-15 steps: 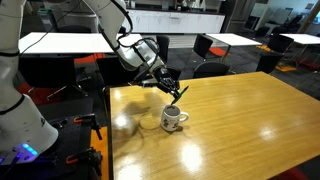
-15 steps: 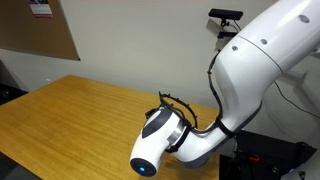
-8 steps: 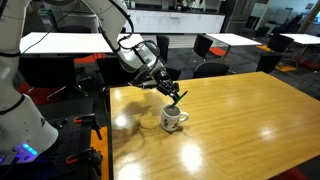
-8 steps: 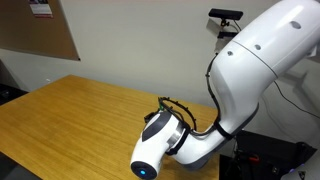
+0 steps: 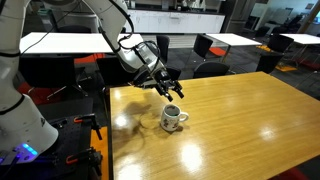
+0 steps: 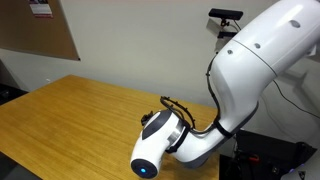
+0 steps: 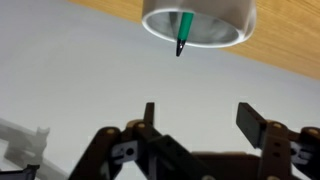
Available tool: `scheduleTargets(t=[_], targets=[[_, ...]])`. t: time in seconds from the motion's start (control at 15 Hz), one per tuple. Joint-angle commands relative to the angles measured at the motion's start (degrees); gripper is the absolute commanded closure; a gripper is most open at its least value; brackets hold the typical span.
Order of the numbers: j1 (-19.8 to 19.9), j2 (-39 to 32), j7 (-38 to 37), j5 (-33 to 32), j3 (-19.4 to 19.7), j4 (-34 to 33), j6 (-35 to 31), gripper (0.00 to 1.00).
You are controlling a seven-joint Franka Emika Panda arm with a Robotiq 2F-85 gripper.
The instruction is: Pick up the pen from the table and put it in the white cup.
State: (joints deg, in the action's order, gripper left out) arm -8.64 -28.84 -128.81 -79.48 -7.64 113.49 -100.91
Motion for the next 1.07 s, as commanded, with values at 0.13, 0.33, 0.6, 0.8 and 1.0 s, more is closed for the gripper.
scheduleTargets(t=[0.13, 0.33, 0.6, 0.8, 1.0], targets=[[0.9, 7.0, 1.7, 1.5, -0.4, 2.9, -3.6, 0.00], [1.2, 11.1, 3.8, 3.4, -0.6, 3.3, -4.1, 0.00], [2.1, 17.1, 10.9, 8.4, -0.7, 4.0, -10.4, 0.00], [2.7, 21.0, 17.2, 11.4, -0.3, 5.3, -18.6, 0.00], [3.2, 23.8, 25.6, 15.6, 0.0, 7.1, -27.8, 0.00]])
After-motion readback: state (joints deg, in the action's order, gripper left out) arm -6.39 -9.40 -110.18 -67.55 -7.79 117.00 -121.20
